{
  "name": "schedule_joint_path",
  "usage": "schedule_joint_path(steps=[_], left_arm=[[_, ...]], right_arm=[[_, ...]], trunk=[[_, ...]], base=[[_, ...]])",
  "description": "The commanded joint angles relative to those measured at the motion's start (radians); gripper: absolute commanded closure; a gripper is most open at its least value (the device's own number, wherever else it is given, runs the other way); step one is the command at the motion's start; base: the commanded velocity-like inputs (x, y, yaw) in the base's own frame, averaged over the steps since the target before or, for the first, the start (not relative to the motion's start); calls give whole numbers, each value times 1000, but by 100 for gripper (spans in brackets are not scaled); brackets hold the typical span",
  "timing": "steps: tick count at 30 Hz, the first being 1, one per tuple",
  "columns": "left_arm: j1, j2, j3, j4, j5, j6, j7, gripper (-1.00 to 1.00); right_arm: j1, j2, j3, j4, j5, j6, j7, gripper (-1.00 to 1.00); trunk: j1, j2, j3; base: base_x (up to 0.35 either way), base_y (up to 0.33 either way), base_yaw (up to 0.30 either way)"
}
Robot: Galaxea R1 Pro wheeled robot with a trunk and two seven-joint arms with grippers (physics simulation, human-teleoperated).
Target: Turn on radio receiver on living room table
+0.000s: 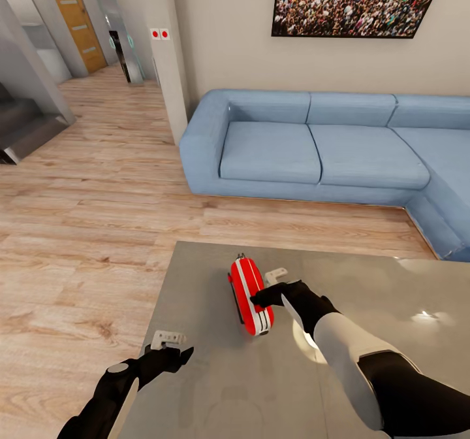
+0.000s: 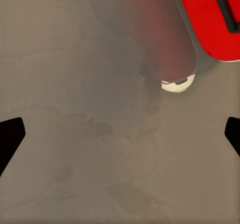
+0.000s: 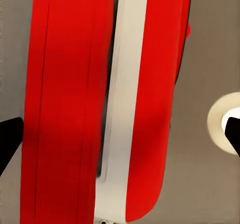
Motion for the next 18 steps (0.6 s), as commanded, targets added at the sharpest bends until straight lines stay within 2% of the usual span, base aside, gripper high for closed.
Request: schedule_joint_path(steps=[1, 18], left_arm=[[0, 0, 0, 0, 0, 0, 0, -100], [0, 0, 1, 0, 0, 0, 0, -100]], right_arm=[[0, 1, 0, 0, 0, 0, 0, -100], [0, 7, 2, 42, 2, -24, 0, -100]], trunk=[[0, 0, 0], [0, 0, 0]], base=[[0, 0, 0], [0, 0, 0]])
